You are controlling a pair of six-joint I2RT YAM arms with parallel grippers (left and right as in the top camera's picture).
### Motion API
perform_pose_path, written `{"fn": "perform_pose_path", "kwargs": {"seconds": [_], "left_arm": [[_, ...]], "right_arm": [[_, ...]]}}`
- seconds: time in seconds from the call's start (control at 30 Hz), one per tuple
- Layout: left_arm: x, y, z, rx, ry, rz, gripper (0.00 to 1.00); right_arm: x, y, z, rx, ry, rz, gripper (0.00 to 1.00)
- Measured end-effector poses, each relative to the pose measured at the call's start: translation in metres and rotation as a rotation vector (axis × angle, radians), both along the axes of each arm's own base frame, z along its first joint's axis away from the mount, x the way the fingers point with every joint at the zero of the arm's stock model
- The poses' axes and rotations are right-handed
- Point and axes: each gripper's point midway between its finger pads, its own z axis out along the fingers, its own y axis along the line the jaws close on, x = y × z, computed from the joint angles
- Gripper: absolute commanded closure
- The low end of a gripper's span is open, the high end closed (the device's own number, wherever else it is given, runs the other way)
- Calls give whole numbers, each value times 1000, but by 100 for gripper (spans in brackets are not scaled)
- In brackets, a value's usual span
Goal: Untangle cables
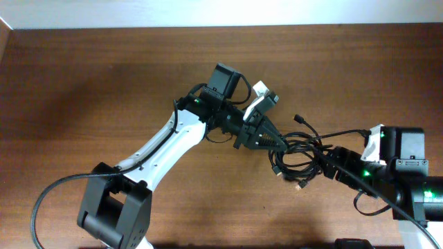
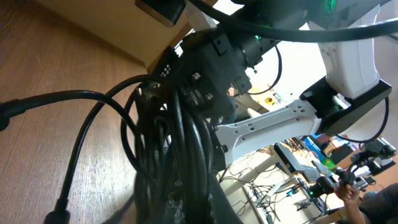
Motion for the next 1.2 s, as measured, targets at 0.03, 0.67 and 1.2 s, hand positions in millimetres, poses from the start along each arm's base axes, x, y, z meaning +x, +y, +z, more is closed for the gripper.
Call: {"fn": "perform_pose_path", "kwargs": {"seconds": [0.03, 0.67, 1.2], "left_arm": [[0, 0, 0, -1, 0, -1, 100], [4, 4, 0, 40, 78, 18, 100], [5, 4, -1, 47, 86, 21, 100]], "right_arm": [[0, -2, 0, -7, 2, -10, 18], [-9, -14, -6, -64, 50, -58, 18], [-16, -22, -10, -100, 83, -100, 16]]}}
